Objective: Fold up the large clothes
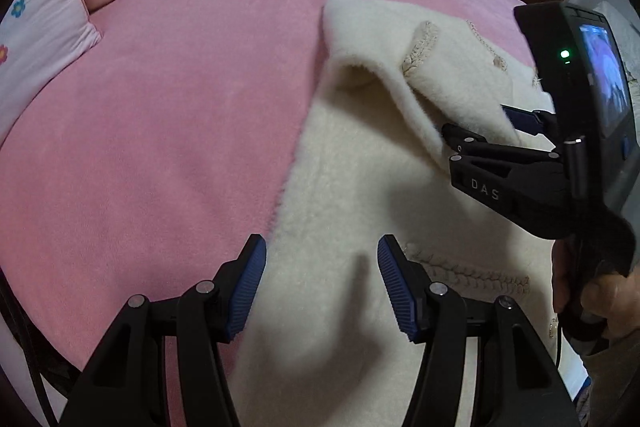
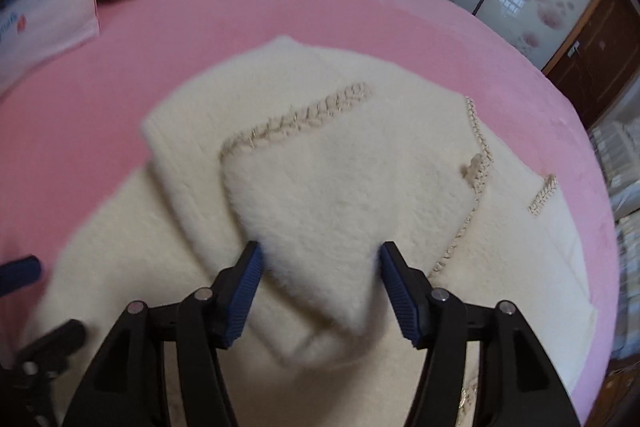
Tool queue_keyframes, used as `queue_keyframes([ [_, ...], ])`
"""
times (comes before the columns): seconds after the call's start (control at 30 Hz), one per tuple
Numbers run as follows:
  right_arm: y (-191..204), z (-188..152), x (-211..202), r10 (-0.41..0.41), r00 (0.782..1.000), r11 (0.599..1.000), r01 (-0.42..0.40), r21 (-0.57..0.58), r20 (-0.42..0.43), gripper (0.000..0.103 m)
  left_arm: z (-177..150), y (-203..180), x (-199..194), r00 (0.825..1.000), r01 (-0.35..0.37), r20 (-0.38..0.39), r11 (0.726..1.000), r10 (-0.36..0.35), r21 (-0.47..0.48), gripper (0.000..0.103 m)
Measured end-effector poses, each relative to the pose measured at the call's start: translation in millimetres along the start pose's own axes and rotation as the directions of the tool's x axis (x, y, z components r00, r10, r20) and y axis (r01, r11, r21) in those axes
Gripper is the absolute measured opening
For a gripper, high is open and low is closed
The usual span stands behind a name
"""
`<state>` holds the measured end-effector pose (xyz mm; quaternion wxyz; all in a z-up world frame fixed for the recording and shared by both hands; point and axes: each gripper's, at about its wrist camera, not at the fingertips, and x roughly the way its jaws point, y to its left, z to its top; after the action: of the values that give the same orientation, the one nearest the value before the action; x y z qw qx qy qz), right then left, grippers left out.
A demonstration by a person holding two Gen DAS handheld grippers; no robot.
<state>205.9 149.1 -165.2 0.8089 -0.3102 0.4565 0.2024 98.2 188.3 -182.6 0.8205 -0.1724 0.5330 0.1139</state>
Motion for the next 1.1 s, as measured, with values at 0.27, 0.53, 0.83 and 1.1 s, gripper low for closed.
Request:
queue_keyframes([
  [0.27, -17.1, 11.1, -10.9, -0.013, 0.999, 0.999, 0.012, 0.038, 0.033, 0.022, -1.5, 0.5, 5.1, 1.0, 0.013, -0.01, 1.0, -0.013, -0.012, 0.057],
  [0.53, -120.7, 13.8, -104.4, -0.055, 0.904, 0.948, -0.086, 0.307, 0.424, 0.016, -3.3, -9.0, 1.0, 0.999, 0.038, -0.001, 0.999, -0.038, 0.003, 0.057],
  [0.83, -224.7, -113.3, -6.6, 0.138, 0.981, 0.659, -0.194, 0.726, 0.137, 0.072, 6.2, -26.2, 13.6, 0.999, 0.048, -0.013, 0.997, -0.047, 0.063, 0.057],
  [1.1, -269.4, -135.0, 5.4, 0.174, 0.968, 0.567, -0.25, 0.785, 0.182, 0.072, 61.6, -21.2, 27.9, 0.996, 0.083, 0.04, 0.996, -0.084, 0.006, 0.057],
])
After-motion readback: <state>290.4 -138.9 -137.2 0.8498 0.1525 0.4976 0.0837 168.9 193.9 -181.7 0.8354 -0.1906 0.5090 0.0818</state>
